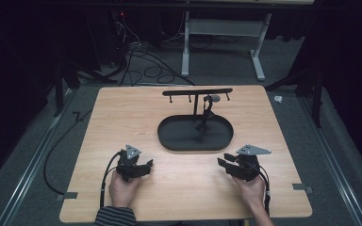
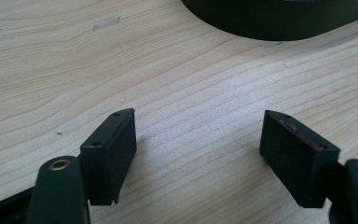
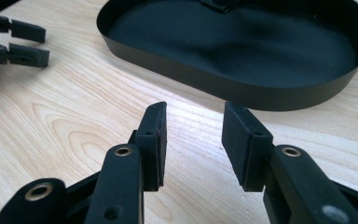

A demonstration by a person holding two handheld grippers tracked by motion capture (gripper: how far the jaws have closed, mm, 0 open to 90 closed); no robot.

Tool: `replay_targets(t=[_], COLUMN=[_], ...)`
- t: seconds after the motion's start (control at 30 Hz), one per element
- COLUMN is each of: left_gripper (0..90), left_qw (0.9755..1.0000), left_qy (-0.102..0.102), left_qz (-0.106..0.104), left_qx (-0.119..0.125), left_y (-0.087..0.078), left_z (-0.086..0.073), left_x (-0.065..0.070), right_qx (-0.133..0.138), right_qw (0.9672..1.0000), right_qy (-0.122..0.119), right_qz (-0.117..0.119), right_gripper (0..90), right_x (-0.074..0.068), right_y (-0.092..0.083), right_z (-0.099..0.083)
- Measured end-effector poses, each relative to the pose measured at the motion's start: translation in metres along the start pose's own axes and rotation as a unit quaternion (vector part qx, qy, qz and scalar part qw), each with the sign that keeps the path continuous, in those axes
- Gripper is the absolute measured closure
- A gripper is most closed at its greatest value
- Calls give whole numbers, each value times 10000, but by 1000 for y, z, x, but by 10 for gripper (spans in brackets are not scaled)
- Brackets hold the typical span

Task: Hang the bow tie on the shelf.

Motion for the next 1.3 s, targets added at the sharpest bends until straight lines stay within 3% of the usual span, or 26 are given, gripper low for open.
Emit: replay_targets(t=[0.6, 1.07, 1.3], left_gripper=[276, 275, 275], left_qw=[10000, 10000, 10000], left_qy=[0, 1, 2], left_qz=[2, 3, 3], left_qx=[0, 6, 8], left_y=[0, 0, 0], left_z=[0, 0, 0], left_x=[0, 0, 0], right_qx=[-450, -515, -560], right_qw=[9986, 9981, 9949], right_qy=[-167, -248, -685], right_qz=[-211, -249, -491], right_gripper=[616, 581, 519], right_x=[-2, -3, -12], right_y=[27, 37, 41], right_z=[-14, -20, -22])
Point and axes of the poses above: each handheld gripper's, and its own axes: y roughly forward along the jaws, z roughly out of its top, x roughly to its right, the point moved 1 cm from there along y, roughly forward along the jaws, and after that the axes turned 7 degrees about z, right-handed, at the moved point
